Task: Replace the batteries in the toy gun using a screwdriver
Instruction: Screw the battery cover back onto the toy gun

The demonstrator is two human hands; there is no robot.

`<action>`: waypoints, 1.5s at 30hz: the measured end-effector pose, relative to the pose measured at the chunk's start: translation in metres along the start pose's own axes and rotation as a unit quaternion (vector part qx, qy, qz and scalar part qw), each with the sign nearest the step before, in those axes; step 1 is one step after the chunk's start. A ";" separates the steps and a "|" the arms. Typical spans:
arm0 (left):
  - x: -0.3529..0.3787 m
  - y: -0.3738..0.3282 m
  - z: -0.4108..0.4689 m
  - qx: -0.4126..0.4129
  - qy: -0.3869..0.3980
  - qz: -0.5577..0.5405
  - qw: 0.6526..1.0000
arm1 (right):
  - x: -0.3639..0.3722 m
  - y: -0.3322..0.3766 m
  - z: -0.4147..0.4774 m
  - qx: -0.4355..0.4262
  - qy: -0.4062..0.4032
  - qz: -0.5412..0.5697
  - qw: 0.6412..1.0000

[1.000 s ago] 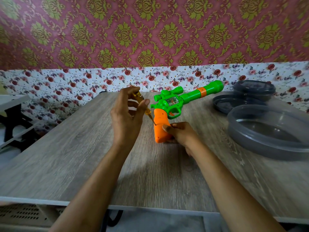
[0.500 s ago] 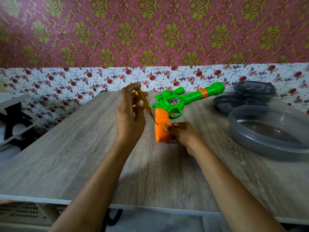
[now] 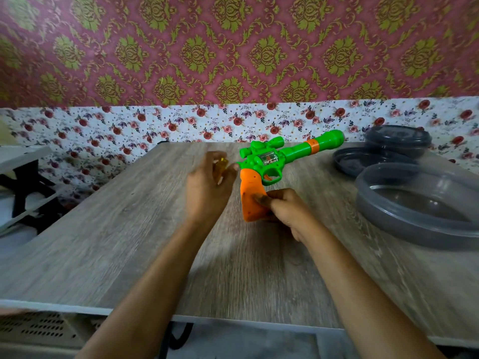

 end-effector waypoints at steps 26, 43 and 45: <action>0.011 0.035 0.001 -0.154 0.185 0.054 0.969 | 0.004 0.000 -0.017 -0.203 0.112 -0.277 0.933; -0.044 0.083 0.018 -0.136 0.185 0.209 0.951 | 0.087 0.004 0.002 -0.150 0.152 -0.288 0.934; -0.056 0.095 0.021 -0.141 0.173 0.224 0.949 | 0.106 0.003 0.004 -0.152 0.160 -0.276 0.935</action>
Point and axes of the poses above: each hand's wrist, its own z-axis towards the middle knuckle, its own x-axis out of the palm, y = z × x, the point moved 1 cm from there along z, towards the middle knuckle, and after that the axes turned 10 degrees about z, right-handed, at the moved point
